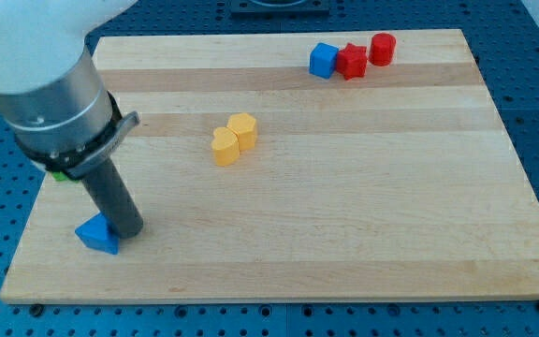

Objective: Push the blue cube towards the bottom center

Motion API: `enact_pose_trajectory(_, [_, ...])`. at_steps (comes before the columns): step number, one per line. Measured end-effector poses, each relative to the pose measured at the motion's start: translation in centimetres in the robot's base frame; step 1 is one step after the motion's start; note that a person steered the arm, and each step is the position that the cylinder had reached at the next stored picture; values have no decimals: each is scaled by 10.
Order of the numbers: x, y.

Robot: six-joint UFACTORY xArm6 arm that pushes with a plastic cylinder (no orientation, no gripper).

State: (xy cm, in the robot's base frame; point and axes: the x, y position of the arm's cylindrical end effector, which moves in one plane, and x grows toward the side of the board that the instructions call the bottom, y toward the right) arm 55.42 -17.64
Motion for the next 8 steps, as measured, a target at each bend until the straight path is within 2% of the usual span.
enact_pose_trajectory(1, [4, -39])
enact_pose_trajectory(2, [4, -18])
enact_pose_trajectory(3, [-4, 69])
enact_pose_trajectory(5, [-13, 176])
enact_pose_trajectory(8, [-39, 206])
